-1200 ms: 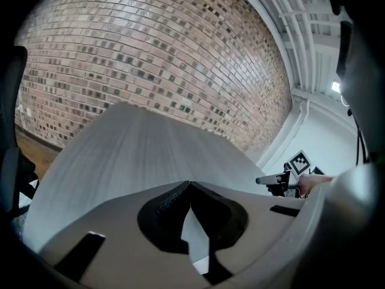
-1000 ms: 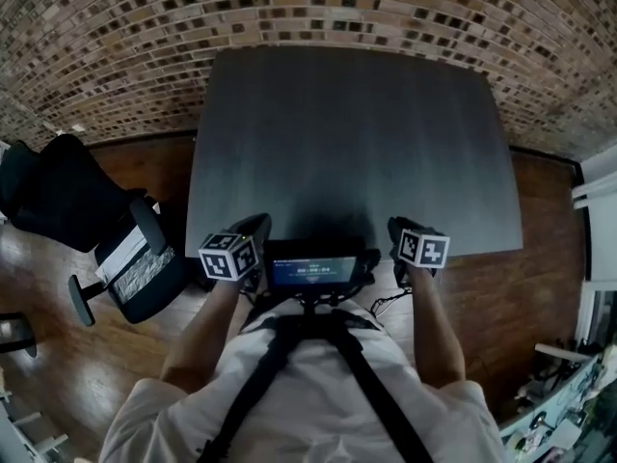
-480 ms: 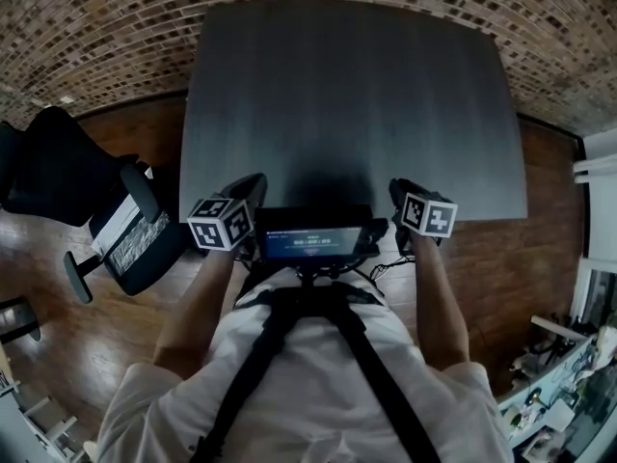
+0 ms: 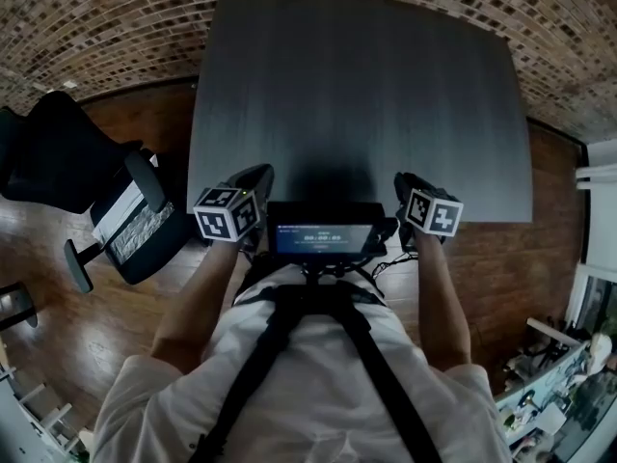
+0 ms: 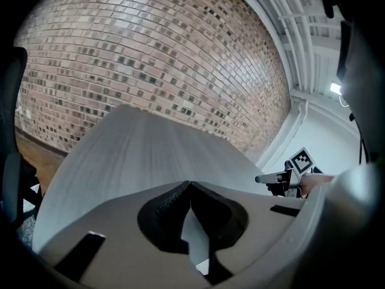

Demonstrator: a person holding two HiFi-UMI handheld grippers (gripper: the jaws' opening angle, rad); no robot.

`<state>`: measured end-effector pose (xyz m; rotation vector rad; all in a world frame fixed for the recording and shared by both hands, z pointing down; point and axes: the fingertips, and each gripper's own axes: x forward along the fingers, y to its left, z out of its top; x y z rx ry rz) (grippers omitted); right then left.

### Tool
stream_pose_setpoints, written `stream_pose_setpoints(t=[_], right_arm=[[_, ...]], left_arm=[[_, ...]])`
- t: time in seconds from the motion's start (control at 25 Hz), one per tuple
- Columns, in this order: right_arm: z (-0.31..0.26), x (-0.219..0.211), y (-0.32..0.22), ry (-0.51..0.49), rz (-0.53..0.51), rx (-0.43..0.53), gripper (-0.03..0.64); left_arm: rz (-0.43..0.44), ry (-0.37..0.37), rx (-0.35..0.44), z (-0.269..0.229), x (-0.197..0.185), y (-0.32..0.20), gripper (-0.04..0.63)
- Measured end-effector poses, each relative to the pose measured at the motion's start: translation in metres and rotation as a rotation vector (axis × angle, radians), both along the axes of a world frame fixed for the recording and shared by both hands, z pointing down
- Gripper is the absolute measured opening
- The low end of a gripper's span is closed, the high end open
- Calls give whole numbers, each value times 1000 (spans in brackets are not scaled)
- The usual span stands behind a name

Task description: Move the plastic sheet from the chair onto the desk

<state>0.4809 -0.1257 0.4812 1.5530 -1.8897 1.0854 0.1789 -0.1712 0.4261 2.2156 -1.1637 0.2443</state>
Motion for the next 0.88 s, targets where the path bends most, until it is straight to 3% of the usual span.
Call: stream_pose_setpoints(t=[0.6, 0.88], right_arm=[[-7, -79, -9, 7, -18, 46, 83], [-1, -110, -11, 30, -148, 43, 83]], left_arm=[[8, -1, -14, 7, -58, 13, 1], [-96, 14, -27, 9, -75, 42, 1]])
